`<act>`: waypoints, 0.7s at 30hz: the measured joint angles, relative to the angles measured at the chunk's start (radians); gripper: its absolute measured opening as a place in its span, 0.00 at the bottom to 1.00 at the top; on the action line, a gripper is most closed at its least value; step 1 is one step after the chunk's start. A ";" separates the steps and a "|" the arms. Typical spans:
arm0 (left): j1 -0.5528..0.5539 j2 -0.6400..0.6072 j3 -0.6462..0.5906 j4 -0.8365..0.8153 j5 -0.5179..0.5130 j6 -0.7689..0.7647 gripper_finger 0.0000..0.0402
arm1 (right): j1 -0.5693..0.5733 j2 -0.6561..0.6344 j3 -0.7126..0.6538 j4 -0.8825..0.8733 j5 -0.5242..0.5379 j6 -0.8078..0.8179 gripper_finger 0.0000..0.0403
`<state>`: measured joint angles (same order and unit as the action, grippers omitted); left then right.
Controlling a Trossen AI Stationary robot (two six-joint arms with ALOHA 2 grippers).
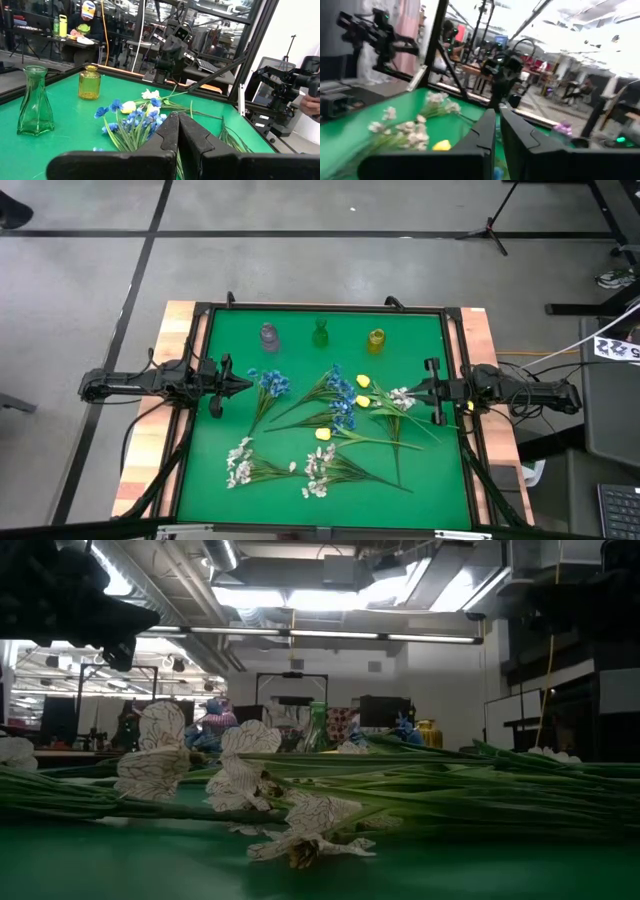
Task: Sort flowers into vase by color
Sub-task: Put the top yellow flower into the yellow vase
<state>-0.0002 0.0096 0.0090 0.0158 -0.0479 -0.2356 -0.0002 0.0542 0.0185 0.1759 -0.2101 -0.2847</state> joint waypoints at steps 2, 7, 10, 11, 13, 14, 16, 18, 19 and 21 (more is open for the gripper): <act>0.000 0.000 0.000 0.000 0.000 0.000 0.00 | 0.000 0.001 0.000 -0.017 0.000 0.019 0.07; 0.000 0.000 0.000 0.000 0.000 0.000 0.00 | 0.000 0.001 0.000 -0.032 -0.008 0.050 0.07; 0.000 0.000 0.000 0.000 0.000 0.000 0.00 | 0.000 0.003 0.000 -0.015 -0.042 0.057 0.07; 0.000 0.000 0.000 0.000 0.000 0.000 0.00 | 0.000 0.006 0.004 -0.002 -0.046 0.057 0.07; 0.000 0.000 0.000 0.000 0.000 0.000 0.00 | 0.000 0.010 0.045 -0.027 -0.031 0.055 0.07; 0.000 0.000 0.000 0.000 0.000 0.000 0.00 | 0.000 0.012 0.080 -0.061 -0.011 0.045 0.07; 0.000 0.000 0.000 0.000 0.000 0.000 0.00 | 0.000 0.032 0.174 -0.180 0.063 0.014 0.07; 0.000 0.000 0.000 0.000 0.000 0.000 0.00 | 0.000 0.071 0.283 -0.388 0.171 -0.008 0.07; 0.000 0.000 0.000 0.000 0.000 0.000 0.00 | 0.000 0.102 0.338 -0.487 0.218 -0.011 0.07; 0.000 0.000 0.000 0.000 0.000 0.000 0.00 | 0.000 0.179 0.447 -0.671 0.285 -0.006 0.07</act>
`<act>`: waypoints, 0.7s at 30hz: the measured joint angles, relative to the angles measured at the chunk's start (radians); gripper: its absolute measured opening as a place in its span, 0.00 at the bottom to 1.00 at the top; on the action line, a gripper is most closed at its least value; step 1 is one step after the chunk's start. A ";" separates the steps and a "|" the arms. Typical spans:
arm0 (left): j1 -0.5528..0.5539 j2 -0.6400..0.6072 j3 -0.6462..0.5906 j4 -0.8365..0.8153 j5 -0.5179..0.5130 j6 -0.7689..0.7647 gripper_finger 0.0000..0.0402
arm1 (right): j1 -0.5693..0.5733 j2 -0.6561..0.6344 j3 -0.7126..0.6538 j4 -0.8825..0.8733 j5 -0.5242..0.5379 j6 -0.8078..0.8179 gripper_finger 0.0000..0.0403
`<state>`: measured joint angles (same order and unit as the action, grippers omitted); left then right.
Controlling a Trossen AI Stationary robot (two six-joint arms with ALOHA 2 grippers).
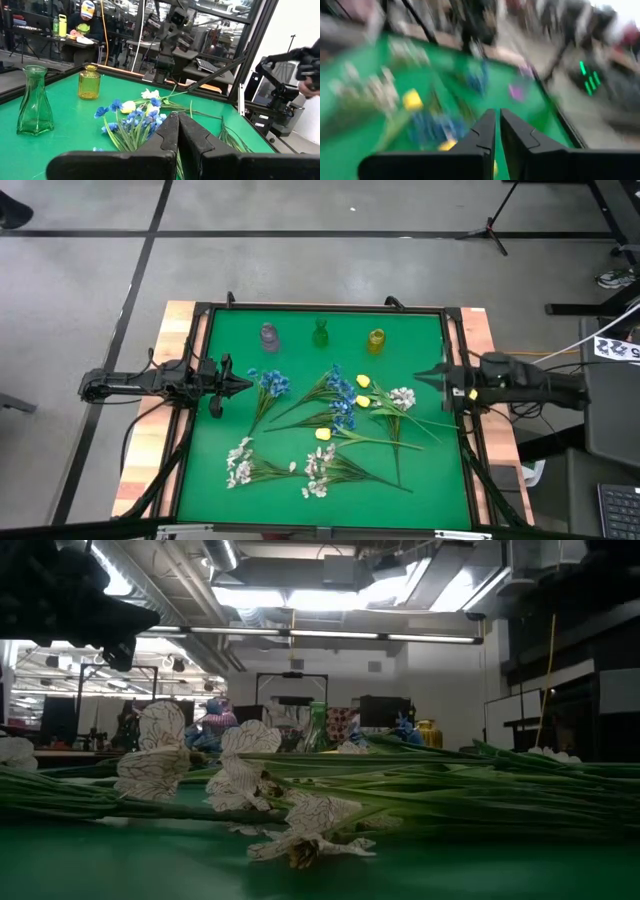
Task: Sort flowers into vase by color
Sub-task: Put the top yellow flower into the yellow vase
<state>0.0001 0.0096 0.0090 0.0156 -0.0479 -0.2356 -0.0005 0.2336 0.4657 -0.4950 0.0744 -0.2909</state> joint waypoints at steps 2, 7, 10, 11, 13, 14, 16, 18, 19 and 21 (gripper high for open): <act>0.000 0.000 0.000 0.000 0.000 0.000 0.00 | 0.000 0.079 0.088 -0.178 0.039 0.048 0.07; 0.000 0.000 0.000 0.000 0.000 0.000 0.00 | 0.000 0.270 0.184 -0.409 -0.027 0.150 0.17; 0.000 0.000 0.000 0.000 0.000 0.000 0.00 | 0.000 0.364 0.187 -0.417 -0.092 0.183 0.29; 0.000 0.000 0.000 0.000 0.000 0.000 0.00 | 0.000 0.394 0.187 -0.417 -0.108 0.192 0.34; 0.000 0.000 0.000 0.000 0.000 0.000 0.00 | 0.000 0.449 0.187 -0.410 -0.147 0.212 0.41; 0.000 0.000 0.000 0.000 0.000 0.000 0.00 | 0.000 0.479 0.187 -0.401 -0.168 0.215 0.45; 0.000 0.000 0.000 0.000 0.000 0.000 0.00 | 0.001 0.540 0.188 -0.370 -0.189 0.225 0.49; 0.000 0.000 0.000 0.000 0.000 0.000 0.00 | 0.001 0.596 0.188 -0.366 -0.195 0.243 0.50; 0.000 0.000 0.000 0.000 0.000 0.000 0.00 | 0.001 0.622 0.188 -0.366 -0.187 0.250 0.49; 0.000 0.000 0.000 0.000 0.000 0.000 0.00 | 0.001 0.673 0.188 -0.369 -0.160 0.260 0.48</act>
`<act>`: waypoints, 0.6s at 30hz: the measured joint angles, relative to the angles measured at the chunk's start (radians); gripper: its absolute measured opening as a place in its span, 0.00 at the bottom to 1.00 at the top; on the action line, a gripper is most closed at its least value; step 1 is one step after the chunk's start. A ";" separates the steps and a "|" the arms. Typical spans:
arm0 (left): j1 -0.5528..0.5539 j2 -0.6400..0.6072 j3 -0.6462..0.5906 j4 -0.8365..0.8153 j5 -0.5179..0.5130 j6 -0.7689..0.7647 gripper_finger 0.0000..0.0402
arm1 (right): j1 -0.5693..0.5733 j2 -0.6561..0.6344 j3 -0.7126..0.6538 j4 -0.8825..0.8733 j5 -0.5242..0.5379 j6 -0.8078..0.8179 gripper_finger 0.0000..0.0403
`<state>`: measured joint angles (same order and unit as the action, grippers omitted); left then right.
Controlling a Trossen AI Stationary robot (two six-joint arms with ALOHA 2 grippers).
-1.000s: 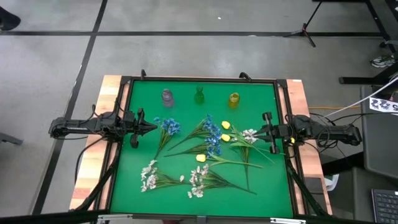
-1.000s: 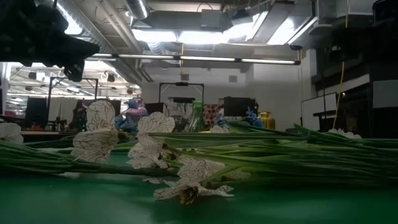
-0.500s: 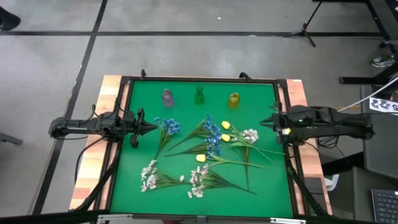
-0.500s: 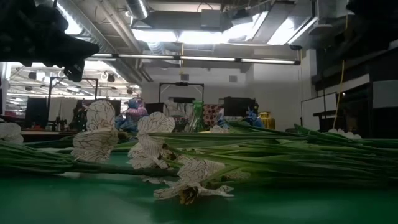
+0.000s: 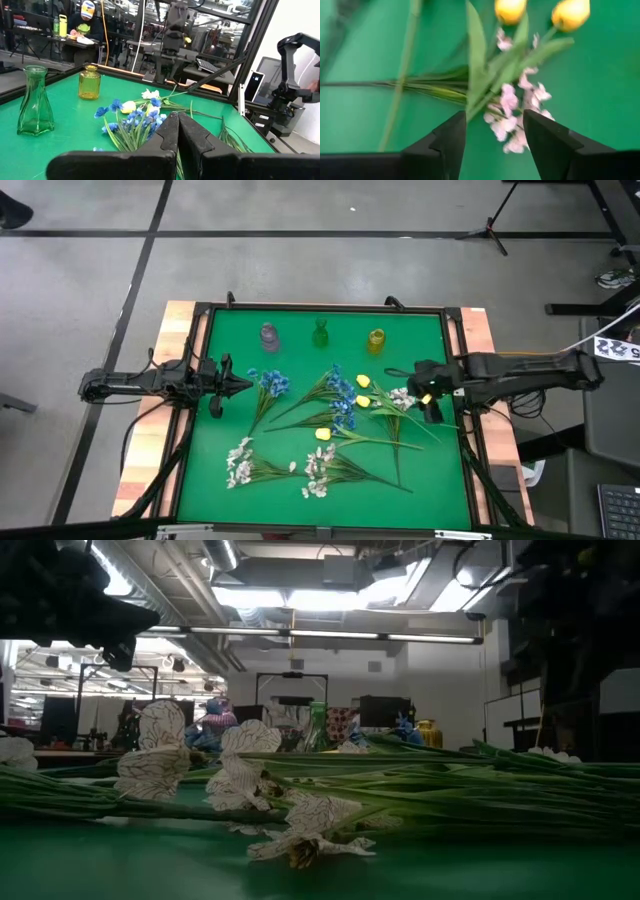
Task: Sort flowers into vase by color
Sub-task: Put the top yellow flower into the yellow vase
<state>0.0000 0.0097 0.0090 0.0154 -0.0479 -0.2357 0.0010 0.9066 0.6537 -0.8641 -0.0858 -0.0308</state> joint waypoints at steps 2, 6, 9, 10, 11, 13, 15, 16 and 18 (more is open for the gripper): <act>0.000 0.000 0.000 0.000 0.000 0.000 0.00 | 0.000 0.045 -0.001 0.000 0.005 0.001 0.45; 0.000 0.000 0.000 0.000 0.000 0.000 0.00 | 0.000 0.113 -0.001 0.016 0.016 -0.005 0.38; 0.000 0.000 0.000 0.000 0.000 0.000 0.00 | -0.001 0.140 -0.001 0.104 0.057 -0.021 0.35; 0.000 0.000 0.000 0.000 0.000 0.000 0.00 | -0.002 0.147 -0.001 0.145 0.060 -0.025 0.34; 0.000 0.000 0.000 0.000 0.000 0.000 0.00 | -0.002 0.154 -0.001 0.193 0.060 -0.025 0.34; 0.000 0.000 0.000 0.000 0.000 0.000 0.00 | -0.002 0.171 -0.001 0.289 0.066 -0.026 0.33; 0.000 0.000 0.000 0.000 0.000 0.000 0.00 | -0.002 0.195 0.000 0.368 0.090 -0.028 0.33; 0.000 0.000 0.000 0.000 0.000 0.000 0.00 | -0.002 0.212 0.000 0.393 0.106 -0.030 0.33; 0.000 0.000 0.000 0.000 0.000 0.000 0.00 | -0.002 0.246 0.000 0.418 0.145 -0.033 0.33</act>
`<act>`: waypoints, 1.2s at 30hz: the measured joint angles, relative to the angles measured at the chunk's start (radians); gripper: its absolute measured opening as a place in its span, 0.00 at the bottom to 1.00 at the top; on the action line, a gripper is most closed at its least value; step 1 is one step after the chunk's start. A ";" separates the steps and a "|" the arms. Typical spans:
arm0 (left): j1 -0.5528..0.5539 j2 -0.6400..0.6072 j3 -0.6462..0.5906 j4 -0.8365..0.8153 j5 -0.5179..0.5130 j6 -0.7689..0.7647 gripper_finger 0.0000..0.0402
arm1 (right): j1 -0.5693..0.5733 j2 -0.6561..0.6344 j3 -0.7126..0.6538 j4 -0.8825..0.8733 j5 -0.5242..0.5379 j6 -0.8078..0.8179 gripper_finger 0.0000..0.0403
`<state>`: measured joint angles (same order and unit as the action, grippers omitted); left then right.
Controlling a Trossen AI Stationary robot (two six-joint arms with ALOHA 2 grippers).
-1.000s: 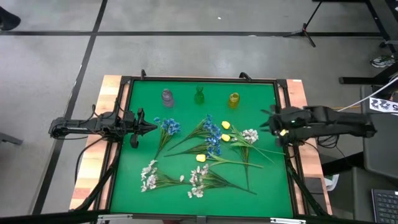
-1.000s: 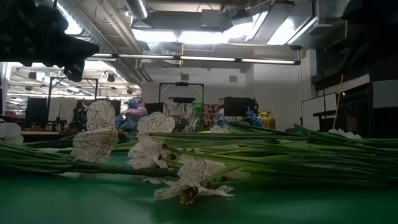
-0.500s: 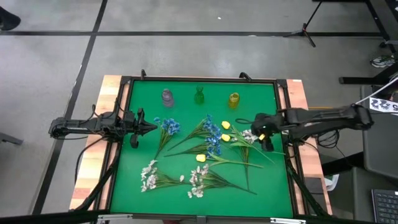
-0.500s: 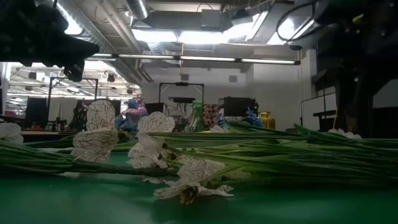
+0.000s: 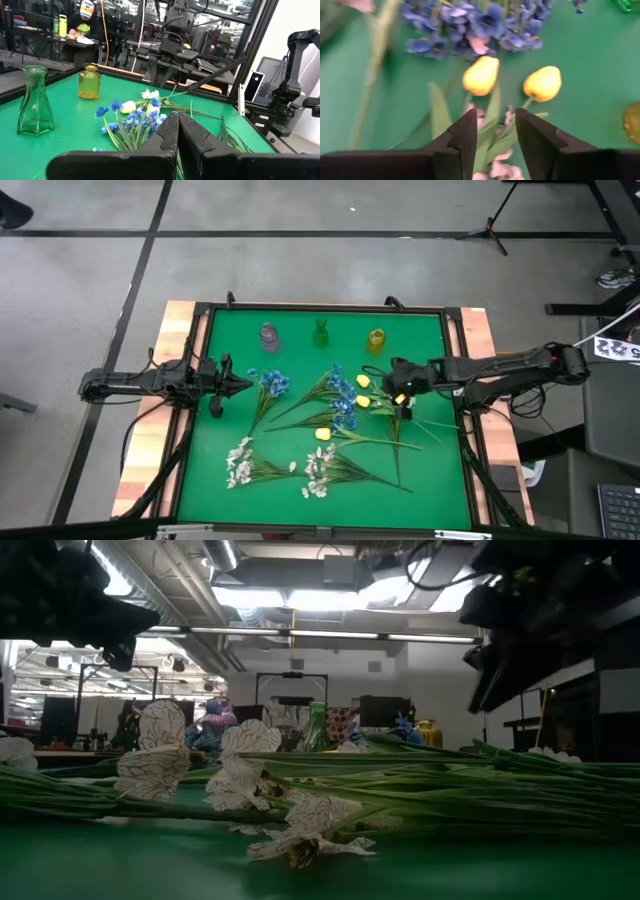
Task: Sort flowers into vase by color
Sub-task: Put the top yellow flower into the yellow vase
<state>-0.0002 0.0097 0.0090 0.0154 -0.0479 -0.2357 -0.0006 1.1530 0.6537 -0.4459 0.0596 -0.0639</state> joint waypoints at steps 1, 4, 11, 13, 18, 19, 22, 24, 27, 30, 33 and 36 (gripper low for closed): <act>0.000 0.000 0.000 0.000 0.000 0.000 0.00 | 0.000 0.019 0.000 0.009 0.019 0.000 0.33; 0.000 0.000 0.000 0.000 0.000 0.000 0.00 | 0.000 0.081 0.000 0.056 0.066 -0.001 0.33; 0.000 0.000 0.000 0.000 0.000 0.000 0.00 | -0.029 0.193 0.000 0.134 0.115 -0.005 0.33; 0.000 0.000 0.000 0.000 0.000 0.000 0.00 | -0.056 0.208 0.000 0.135 0.115 -0.005 0.33; 0.000 0.000 0.000 0.000 0.000 0.000 0.00 | -0.114 0.221 0.000 0.139 0.094 -0.016 0.33; 0.000 0.000 0.000 0.000 0.000 0.000 0.00 | -0.121 0.221 0.000 0.141 0.086 -0.019 0.33; 0.000 0.000 0.000 0.000 0.000 0.000 0.00 | -0.125 0.221 0.000 0.139 0.073 -0.019 0.33; 0.000 0.000 0.000 0.000 0.000 0.000 0.00 | -0.125 0.221 0.000 0.141 0.050 -0.017 0.33; 0.000 0.000 0.000 0.000 0.000 0.000 0.00 | -0.124 0.221 0.000 0.158 0.022 -0.014 0.33; 0.000 0.000 0.000 0.000 0.000 0.000 0.00 | -0.124 0.222 0.000 0.159 0.023 -0.014 0.33; 0.000 0.000 0.000 0.000 0.000 0.000 0.00 | -0.124 0.239 0.000 0.155 0.026 -0.013 0.33; 0.000 0.000 0.000 0.000 0.000 0.000 0.00 | -0.124 0.267 0.000 0.161 0.026 -0.013 0.33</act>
<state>-0.0002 0.0093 0.0090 0.0158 -0.0479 -0.2356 -0.1249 1.4199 0.6537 -0.2854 0.0860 -0.0769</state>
